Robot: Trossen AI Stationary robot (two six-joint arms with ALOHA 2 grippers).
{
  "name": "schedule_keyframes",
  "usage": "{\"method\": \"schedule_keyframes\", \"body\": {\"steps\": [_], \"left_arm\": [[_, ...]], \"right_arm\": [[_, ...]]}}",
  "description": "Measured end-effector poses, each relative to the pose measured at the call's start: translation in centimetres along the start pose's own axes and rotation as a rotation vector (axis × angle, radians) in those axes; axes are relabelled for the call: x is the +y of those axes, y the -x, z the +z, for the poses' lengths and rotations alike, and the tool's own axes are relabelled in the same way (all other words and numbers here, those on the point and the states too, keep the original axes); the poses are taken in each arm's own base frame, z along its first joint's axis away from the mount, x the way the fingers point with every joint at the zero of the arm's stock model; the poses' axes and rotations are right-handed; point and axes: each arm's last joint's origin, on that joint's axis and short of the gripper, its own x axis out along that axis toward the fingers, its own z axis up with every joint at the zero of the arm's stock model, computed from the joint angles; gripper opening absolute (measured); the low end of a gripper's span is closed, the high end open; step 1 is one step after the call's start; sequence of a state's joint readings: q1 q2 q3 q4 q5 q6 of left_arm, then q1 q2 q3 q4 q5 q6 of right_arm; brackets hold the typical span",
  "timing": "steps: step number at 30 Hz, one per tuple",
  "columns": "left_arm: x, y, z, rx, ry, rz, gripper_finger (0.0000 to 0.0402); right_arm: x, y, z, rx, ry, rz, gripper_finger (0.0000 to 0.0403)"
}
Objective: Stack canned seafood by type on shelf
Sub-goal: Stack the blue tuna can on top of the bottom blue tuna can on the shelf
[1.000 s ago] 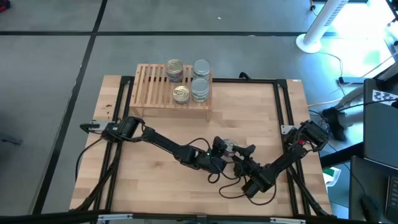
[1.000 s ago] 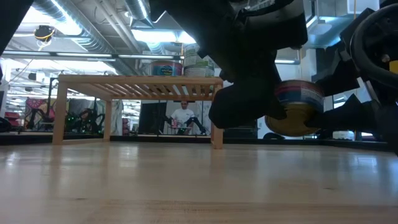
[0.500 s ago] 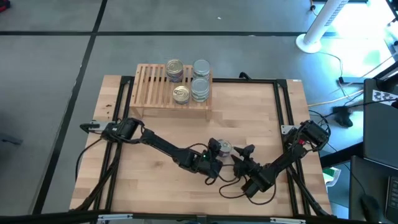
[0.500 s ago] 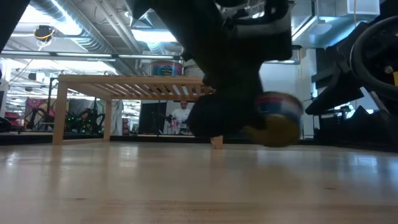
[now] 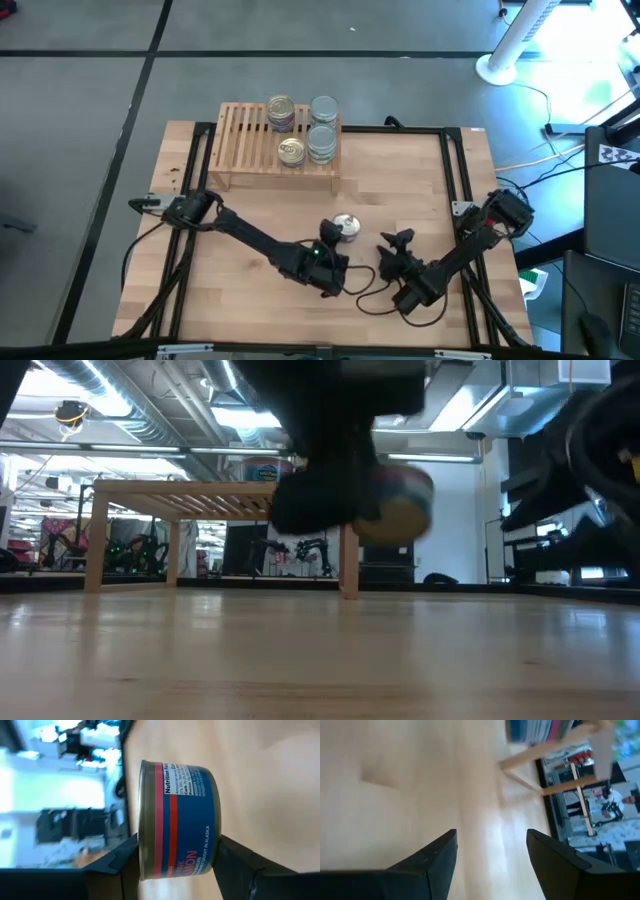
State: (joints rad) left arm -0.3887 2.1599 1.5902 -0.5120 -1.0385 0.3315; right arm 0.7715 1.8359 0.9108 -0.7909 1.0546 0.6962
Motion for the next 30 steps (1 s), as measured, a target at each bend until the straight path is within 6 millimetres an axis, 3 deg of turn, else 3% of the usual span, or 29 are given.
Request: {"method": "schedule_keyframes", "body": {"steps": [8,16,22,30], "left_arm": [[6.1,3.7,-3.0,0.100,0.128,0.139,0.0193],[11.9,6.9,-6.3,0.136,0.139,0.197,0.0193],[14.4,8.1,-8.2,0.167,0.107,0.239,0.0193],[15.8,8.7,-10.5,0.234,0.076,0.237,0.0193]], "right_arm": [[-3.8,1.5,-0.3,0.048,-0.075,-0.016,0.0239],[-6.5,2.6,-0.6,0.057,-0.124,-0.017,0.0239],[-9.0,3.8,-0.4,0.034,-0.216,0.048,0.0239],[-12.9,5.7,0.2,-0.040,-0.271,0.285,0.0239]]}}
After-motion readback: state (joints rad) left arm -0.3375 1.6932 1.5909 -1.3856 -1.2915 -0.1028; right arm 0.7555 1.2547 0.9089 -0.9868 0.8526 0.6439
